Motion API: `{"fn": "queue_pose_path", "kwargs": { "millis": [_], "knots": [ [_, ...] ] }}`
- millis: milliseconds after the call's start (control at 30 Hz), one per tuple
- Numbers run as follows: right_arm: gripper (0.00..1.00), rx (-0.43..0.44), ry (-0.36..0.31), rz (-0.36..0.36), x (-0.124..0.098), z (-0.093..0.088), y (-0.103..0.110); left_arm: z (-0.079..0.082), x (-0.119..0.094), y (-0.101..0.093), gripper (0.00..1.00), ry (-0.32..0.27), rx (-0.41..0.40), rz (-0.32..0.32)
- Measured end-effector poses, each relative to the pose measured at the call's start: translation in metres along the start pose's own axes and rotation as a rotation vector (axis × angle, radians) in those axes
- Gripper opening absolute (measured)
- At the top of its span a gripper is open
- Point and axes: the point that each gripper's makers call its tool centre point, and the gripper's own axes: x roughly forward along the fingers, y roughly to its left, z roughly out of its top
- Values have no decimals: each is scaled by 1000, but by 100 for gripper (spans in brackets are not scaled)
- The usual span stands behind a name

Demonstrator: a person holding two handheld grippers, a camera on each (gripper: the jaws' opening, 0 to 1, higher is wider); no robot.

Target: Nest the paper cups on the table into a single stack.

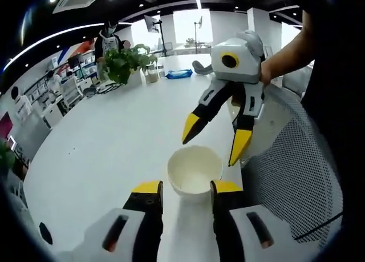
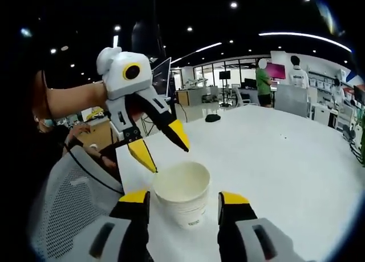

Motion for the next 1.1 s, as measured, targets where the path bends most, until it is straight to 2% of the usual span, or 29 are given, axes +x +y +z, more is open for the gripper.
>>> {"fn": "queue_pose_path", "kwargs": {
  "millis": [33,67,233,400,467,567,633,833,933,1100],
  "knots": [
    [47,-4,5,2,1,-1,1,-2,1,0,33,7,2,-1],
    [47,-10,11,4,1,-2,1,1,2,-1,33,-23,-17,-7],
    [47,-41,35,13,4,-7,0,2,3,-1,35,-33,-31,-10],
    [47,-45,43,17,6,-8,-1,6,-1,-3,40,-61,-35,-33],
    [47,-41,43,19,7,-8,-1,2,-2,-2,42,-54,-34,-35],
    [47,-41,42,19,7,-7,-1,-13,-1,-4,43,-1,-30,-50],
    [47,-38,40,20,8,-7,0,-16,1,-5,44,-1,-30,-55],
    [47,-28,36,23,10,-6,1,-27,19,-11,44,-3,-56,-70],
    [46,-19,32,19,11,-5,2,-26,29,-14,45,-30,-65,-68],
    [46,-12,25,15,12,-5,2,-28,42,-18,46,-30,-49,-58]
  ]
}}
